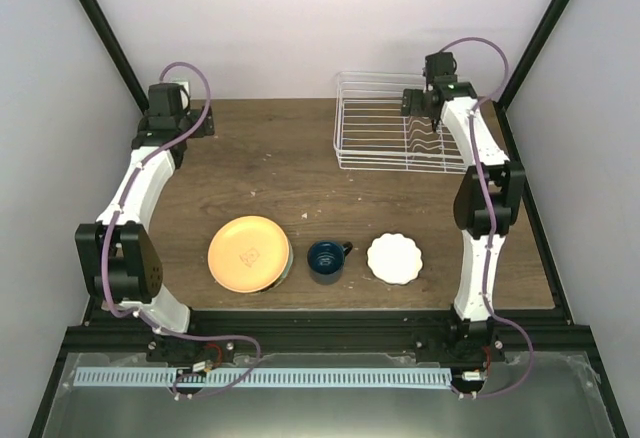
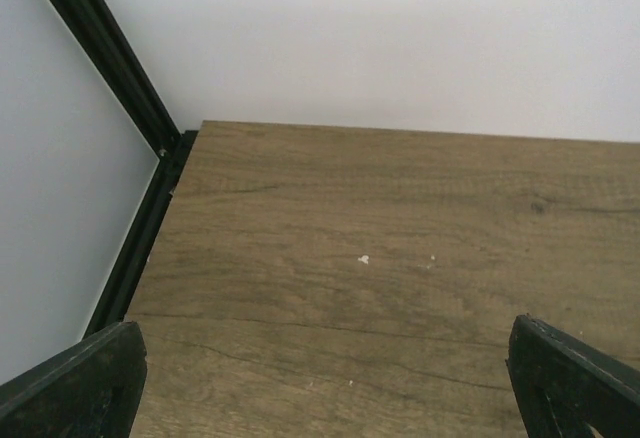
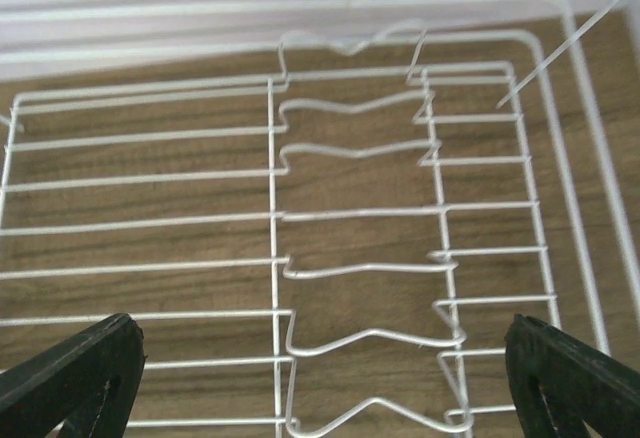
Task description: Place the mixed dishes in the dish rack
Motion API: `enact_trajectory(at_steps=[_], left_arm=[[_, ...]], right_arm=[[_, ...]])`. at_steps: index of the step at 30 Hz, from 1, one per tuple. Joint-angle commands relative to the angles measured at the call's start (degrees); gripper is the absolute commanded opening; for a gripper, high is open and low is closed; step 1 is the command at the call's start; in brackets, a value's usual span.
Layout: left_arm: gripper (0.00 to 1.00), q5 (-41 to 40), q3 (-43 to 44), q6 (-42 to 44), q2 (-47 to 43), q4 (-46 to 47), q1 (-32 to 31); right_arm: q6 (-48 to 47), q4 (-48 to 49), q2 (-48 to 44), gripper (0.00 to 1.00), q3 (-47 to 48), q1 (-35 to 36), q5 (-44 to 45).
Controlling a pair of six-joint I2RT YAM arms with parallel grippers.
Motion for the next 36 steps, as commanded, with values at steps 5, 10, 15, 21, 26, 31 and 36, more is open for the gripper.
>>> enact_trajectory(at_steps=[5,10,15,21,26,31,36], left_arm=[[1.0,2.85,1.01,1.84,0.99,-1.85,-0.19],[1.0,3.47,0.75,1.91,1.31,-2.02,-0.19],[1.0,4.02,0.24,1.91,1.35,-1.86,-0.19],[1.0,4.99,-0.14,1.48,1.34,-1.79,-0.19],[1.0,5.13,-0.37,1.32,1.4,-1.74,-0.19],[1.0,5.26,-0.48,1.18,1.68,-1.83,-0.16],[1.0,5.35,-0.47,1.15,1.92,-1.84,-0.18]], right_arm=[[0.36,-4.43,2.96,1.0,4.13,2.39,-4.82],[-0.02,-7.35,5.42,1.0,5.17,2.99,2.27],[-1.33,-8.71,6.33,1.0,5.03,2.98,8.11],[-1.13,-9.31,7.11,1.0,4.31,2.99,10.97],[-1.07,-9.22,7.62,1.0,3.01,2.88,13.12],[-0.27,-9.59,8.45,1.0,2.92,2.17,12.76],[0.35,-8.65,8.63,1.0,-0.02,1.0,9.07]])
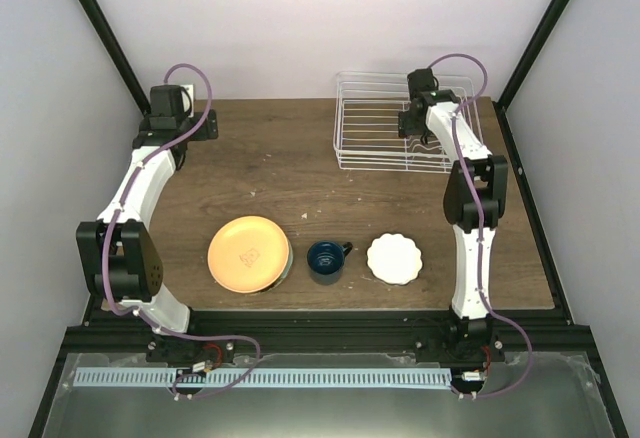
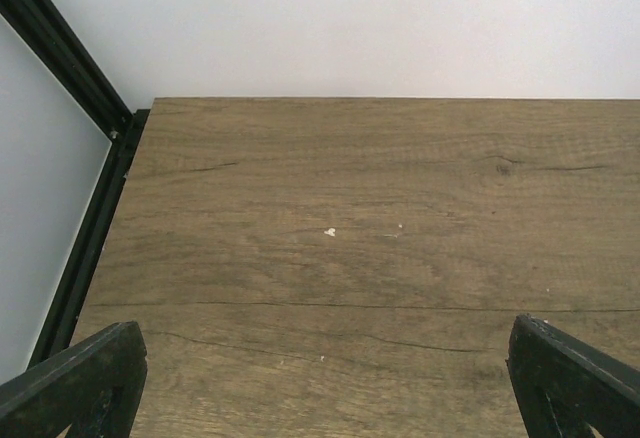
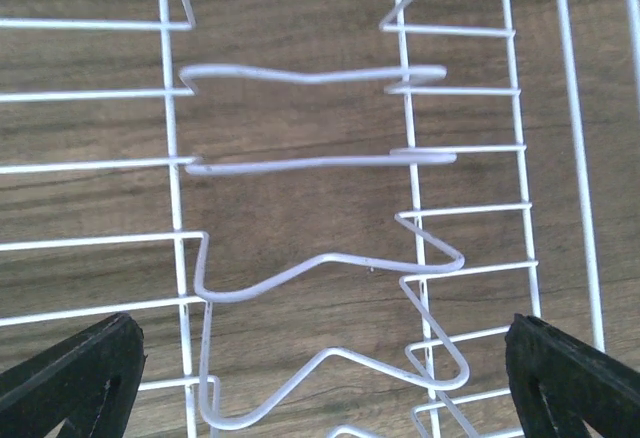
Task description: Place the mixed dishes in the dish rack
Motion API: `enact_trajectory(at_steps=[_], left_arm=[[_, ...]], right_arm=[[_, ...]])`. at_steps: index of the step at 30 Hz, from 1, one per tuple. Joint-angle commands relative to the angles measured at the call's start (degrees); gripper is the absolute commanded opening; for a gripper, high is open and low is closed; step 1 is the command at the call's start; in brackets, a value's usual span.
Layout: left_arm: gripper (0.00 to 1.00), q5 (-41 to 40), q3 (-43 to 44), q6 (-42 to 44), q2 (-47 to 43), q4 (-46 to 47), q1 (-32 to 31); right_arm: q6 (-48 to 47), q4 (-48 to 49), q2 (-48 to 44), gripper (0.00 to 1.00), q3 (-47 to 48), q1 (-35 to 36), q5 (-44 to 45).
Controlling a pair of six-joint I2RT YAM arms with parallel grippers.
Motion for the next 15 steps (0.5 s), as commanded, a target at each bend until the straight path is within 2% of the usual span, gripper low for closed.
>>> enact_trajectory(at_steps=[1,15], left_arm=[[1.0,0.66,-0.39,-0.01,0.98,0.08,-0.19],[1.0,1.34,1.17,-0.33,2.53,-0.53,-0.16]], right_arm=[[0.84,0.5,1.12,1.0,-2.65,-1.26,-2.69],[2.37,0.2,2.95,1.0,-4.43,-2.76,-9.9]])
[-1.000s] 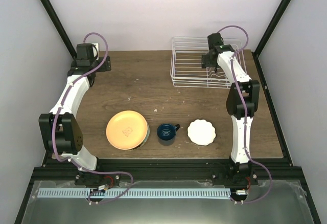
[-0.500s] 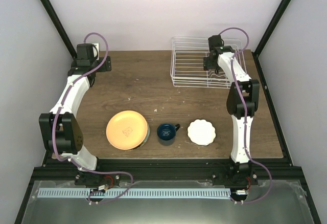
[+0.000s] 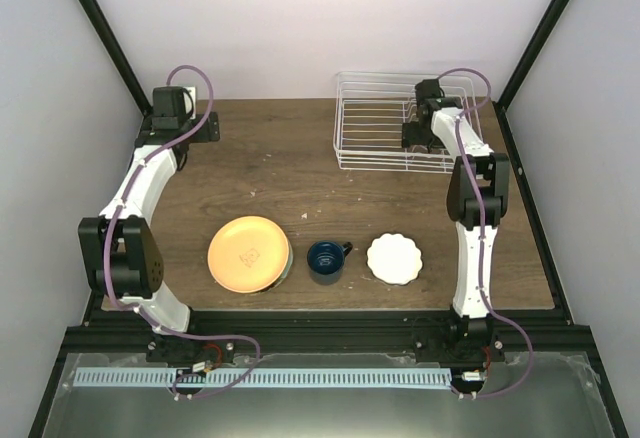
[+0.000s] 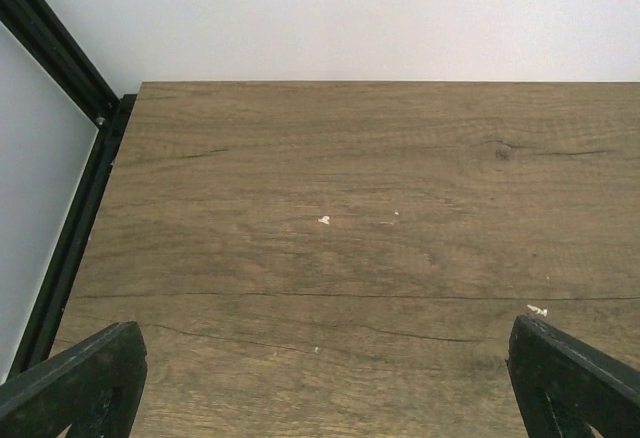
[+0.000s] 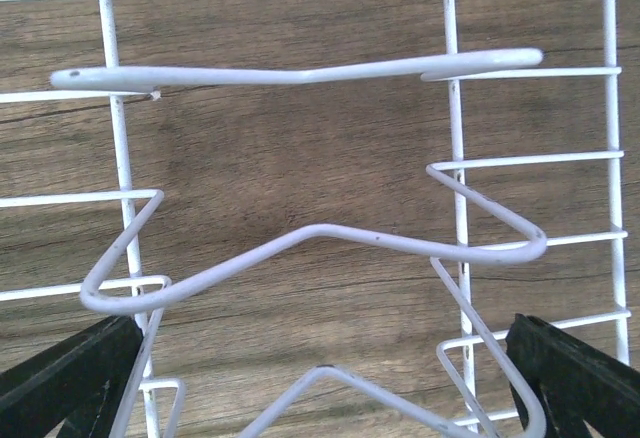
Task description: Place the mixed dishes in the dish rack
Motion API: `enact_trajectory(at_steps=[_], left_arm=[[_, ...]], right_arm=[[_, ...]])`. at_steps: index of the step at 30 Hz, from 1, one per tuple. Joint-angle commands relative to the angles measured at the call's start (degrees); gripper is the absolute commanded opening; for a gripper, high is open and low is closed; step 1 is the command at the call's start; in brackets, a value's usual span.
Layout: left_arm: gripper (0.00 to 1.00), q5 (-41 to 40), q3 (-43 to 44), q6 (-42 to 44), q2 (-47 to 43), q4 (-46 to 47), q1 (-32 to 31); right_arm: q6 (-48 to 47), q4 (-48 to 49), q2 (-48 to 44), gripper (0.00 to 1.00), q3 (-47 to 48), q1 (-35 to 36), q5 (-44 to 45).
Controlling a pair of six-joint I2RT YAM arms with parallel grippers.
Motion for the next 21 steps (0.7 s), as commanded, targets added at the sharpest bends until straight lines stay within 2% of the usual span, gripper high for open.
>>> enact_trajectory(at_steps=[1,8,21], left_arm=[[1.0,0.85,1.22,-0.27,1.38,-0.21,-0.14],[1.0,1.33,1.67,-0.34,2.07,-0.45,-0.18],[1.0,1.8,2.16,-0.09,2.94,-0.66,-0.18]], right_arm=[[1.72,-0.86,1.1,1.0,-0.18,-0.22,-4.69],[2.96,-1.41,-0.14,1.0,-3.13,0.52,-10.2],[2.35,-3.13,-3.02,1.0,-8.32,6.44,-12.13]])
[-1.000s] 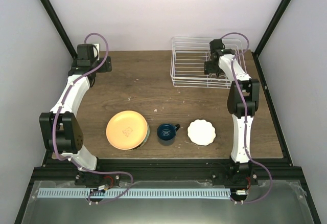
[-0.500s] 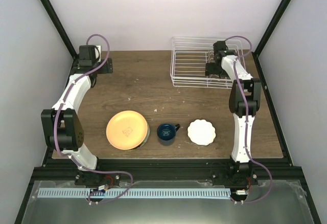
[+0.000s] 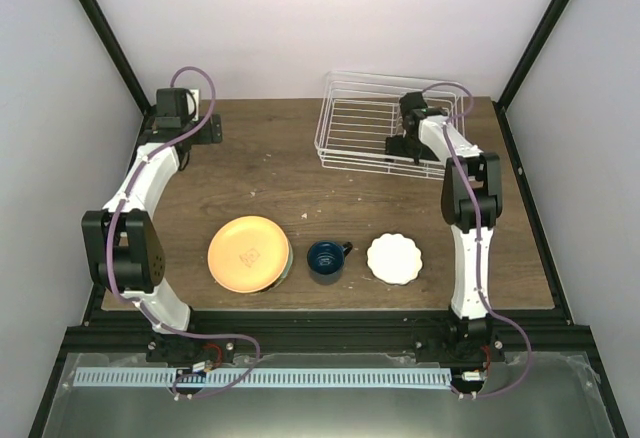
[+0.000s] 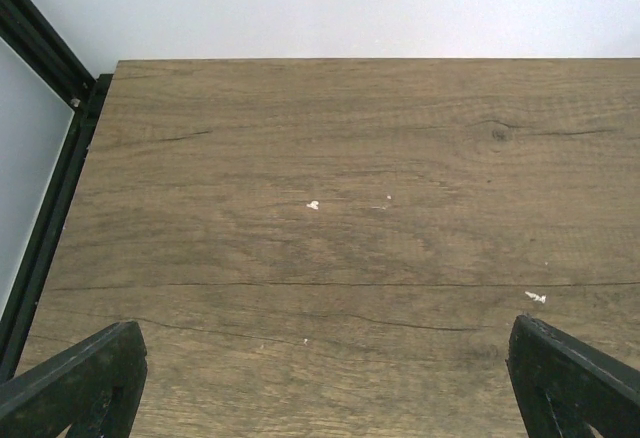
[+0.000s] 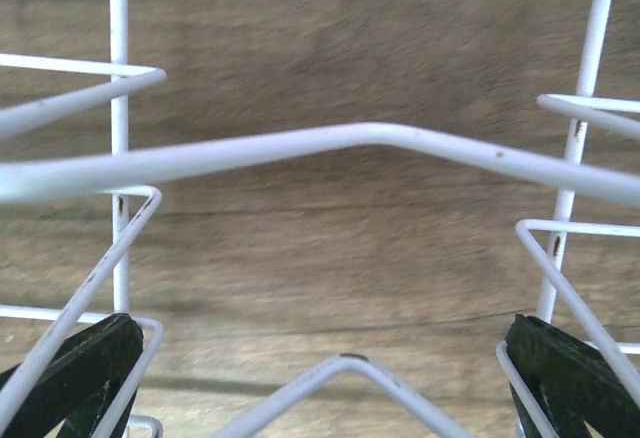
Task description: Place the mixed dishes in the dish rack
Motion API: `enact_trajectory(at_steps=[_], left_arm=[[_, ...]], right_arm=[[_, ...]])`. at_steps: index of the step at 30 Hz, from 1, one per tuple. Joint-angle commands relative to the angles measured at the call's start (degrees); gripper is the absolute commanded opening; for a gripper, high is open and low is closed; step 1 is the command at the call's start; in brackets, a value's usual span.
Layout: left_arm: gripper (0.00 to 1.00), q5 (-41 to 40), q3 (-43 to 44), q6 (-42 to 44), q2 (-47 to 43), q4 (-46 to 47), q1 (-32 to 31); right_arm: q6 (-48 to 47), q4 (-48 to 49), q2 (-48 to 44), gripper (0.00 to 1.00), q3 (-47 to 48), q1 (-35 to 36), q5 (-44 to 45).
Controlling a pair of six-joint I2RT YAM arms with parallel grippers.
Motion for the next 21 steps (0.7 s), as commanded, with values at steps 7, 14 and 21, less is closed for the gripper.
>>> enact_trajectory(at_steps=[7,14,21], left_arm=[[1.0,1.61,1.33,-0.34,1.24,-0.36,-0.19],[1.0,0.74,1.01,-1.46,1.29,-0.99,-0.2],[1.0,1.0,0.8,-1.1,0.85,-2.34,-0.36]], right_arm=[[-0.16,-3.96,-5.41,1.0,-6.33,6.77,-3.9],[1.05,-4.13,-8.44,1.0,-12.42,11.43,-4.71],[2.22,-3.64,-12.35,1.0,-19.36,14.48,-5.92]])
